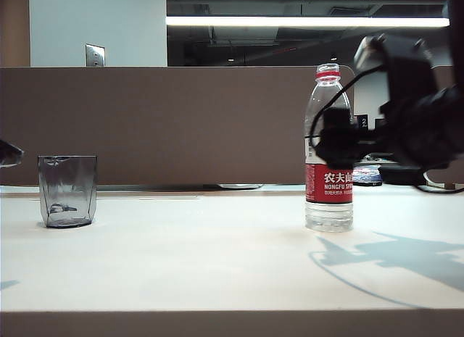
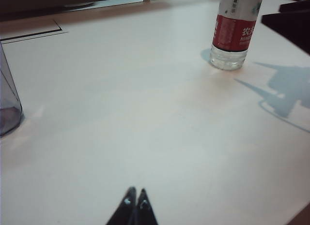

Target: Pick up the mineral water bottle on the table and pour water into the mug until it's half full.

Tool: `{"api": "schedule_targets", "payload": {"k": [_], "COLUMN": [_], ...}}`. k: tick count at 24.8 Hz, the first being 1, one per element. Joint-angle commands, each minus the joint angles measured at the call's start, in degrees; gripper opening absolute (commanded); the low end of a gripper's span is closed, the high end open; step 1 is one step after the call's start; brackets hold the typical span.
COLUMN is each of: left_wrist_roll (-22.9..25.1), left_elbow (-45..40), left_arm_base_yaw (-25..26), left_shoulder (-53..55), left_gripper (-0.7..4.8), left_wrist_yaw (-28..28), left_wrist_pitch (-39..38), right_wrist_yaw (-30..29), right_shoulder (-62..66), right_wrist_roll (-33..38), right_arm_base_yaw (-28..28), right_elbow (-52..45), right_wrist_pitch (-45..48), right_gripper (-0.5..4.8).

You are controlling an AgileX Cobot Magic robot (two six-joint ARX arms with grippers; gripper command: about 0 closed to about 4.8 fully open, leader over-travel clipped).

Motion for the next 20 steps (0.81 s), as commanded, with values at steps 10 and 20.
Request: {"api": "schedule_targets", "payload": {"k": [10,20], "left_wrist_roll": [0.02,0.02], "left_elbow": [0.17,0.17], "left_arm_base_yaw": [0.00,0.00], "left_shoulder": [0.04,0.04], "left_gripper": [-0.05,-0.05], "left_wrist_yaw": [0.02,0.02], "left_wrist_pitch": [0.72,0.74], "right_wrist_yaw": [-1.03,-4.13], "right_shoulder": [15.15,19.78], "right_wrist_roll": [-0.07,0.02], "right_arm_base_yaw": [-3.04,-5.68], "right_elbow": [11.06,17.51], "right_wrist_pitch": [9.14,8.35], "right_gripper": [4.79,4.79]}}
